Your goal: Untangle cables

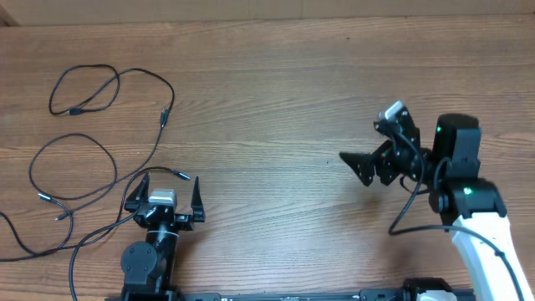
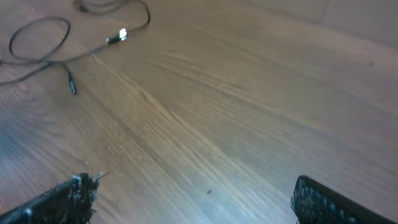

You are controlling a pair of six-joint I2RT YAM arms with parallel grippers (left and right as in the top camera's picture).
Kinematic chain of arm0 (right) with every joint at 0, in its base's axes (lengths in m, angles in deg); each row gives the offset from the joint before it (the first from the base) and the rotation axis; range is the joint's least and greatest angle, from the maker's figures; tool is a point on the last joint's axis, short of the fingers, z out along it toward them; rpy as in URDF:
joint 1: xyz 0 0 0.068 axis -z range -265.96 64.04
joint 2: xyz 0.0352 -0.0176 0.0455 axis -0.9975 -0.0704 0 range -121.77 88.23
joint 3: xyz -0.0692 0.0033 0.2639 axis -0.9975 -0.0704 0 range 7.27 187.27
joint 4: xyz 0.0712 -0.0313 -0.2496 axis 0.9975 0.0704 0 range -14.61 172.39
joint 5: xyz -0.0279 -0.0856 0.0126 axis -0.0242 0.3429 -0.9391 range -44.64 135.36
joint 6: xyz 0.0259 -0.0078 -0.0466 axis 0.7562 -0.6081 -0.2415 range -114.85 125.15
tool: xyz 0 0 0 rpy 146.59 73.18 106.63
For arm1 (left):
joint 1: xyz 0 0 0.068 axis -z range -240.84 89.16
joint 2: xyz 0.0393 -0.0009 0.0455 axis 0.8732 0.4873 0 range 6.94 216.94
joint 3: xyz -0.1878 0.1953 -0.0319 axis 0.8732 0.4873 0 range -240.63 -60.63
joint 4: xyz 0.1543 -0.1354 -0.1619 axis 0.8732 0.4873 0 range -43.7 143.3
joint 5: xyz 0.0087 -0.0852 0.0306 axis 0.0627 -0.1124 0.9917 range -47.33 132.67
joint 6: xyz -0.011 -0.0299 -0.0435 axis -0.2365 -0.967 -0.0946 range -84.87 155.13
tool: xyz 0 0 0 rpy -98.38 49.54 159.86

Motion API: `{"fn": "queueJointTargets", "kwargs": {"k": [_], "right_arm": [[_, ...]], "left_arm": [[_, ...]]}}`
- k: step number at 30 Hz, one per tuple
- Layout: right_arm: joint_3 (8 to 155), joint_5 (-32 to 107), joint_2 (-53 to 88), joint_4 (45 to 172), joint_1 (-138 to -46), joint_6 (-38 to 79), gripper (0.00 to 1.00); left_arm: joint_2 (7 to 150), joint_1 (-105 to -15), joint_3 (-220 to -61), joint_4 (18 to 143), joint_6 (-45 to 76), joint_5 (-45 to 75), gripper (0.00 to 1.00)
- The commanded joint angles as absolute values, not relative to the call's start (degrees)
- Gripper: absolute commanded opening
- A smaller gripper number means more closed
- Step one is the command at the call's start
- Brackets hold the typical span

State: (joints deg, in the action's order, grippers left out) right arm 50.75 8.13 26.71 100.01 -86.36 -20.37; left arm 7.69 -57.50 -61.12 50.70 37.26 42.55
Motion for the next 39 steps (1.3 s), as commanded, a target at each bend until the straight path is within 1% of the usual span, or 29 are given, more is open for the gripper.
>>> {"fn": "queueJointTargets", "kwargs": {"k": [1, 6, 8, 19, 25, 31, 39], "right_arm": [[43.0, 7.3, 31.2, 93.2, -86.3, -20.6, 1.0], [31.4, 5.6, 38.2, 78.9, -86.3, -20.6, 1.0], [29.0, 5.6, 40.8, 76.3, -86.3, -20.6, 1.0], [22.6, 5.6, 53.4, 75.1, -86.3, -20.7, 1.0], [17.8, 5.6, 56.4, 68.8, -86.3, -20.7, 1.0], [12.0, 4.7, 58.0, 58.9, -86.3, -20.7, 1.0], [7.7, 5.0, 66.7, 58.4, -86.3, -20.7, 1.0]], "left_arm": [[7.2, -57.9, -60.9, 50.7, 38.6, 43.2, 1.0], [7.2, -57.9, -60.9, 50.7, 38.6, 43.2, 1.0], [7.2, -57.9, -60.9, 50.7, 38.6, 43.2, 1.0], [7.2, -57.9, -60.9, 50.7, 38.6, 43.2, 1.0], [7.2, -57.9, -60.9, 50.7, 38.6, 43.2, 1.0], [7.2, -57.9, -60.9, 50.7, 38.6, 43.2, 1.0], [7.2, -57.9, -60.9, 50.7, 38.6, 43.2, 1.0]]}}
